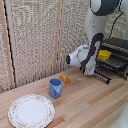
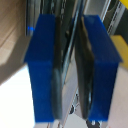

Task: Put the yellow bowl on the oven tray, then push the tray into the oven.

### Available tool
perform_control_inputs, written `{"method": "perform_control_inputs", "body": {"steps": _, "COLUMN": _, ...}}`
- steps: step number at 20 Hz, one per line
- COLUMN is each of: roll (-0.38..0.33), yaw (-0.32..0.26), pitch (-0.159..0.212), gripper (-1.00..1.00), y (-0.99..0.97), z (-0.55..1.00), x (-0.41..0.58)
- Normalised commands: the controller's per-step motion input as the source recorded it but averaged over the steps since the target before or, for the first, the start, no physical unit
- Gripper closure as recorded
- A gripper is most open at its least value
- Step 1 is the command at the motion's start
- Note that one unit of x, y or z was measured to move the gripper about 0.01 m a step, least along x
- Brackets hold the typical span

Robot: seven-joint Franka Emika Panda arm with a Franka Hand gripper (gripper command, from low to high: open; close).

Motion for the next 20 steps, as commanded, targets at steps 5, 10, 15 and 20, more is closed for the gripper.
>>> {"method": "perform_control_inputs", "body": {"steps": 5, "roll": 0.025, "yaw": 0.224, "pitch": -0.018, "gripper": 1.0, "y": -0.07, "z": 0.2, "x": 0.146}}
{"method": "perform_control_inputs", "body": {"steps": 10, "roll": 0.122, "yaw": 0.121, "pitch": 0.005, "gripper": 1.0, "y": -0.25, "z": 0.68, "x": 0.259}}
{"method": "perform_control_inputs", "body": {"steps": 15, "roll": 0.128, "yaw": 0.036, "pitch": 0.024, "gripper": 1.0, "y": -0.15, "z": 0.8, "x": 0.357}}
{"method": "perform_control_inputs", "body": {"steps": 20, "roll": 0.146, "yaw": 0.009, "pitch": -0.048, "gripper": 1.0, "y": -0.26, "z": 0.73, "x": 0.194}}
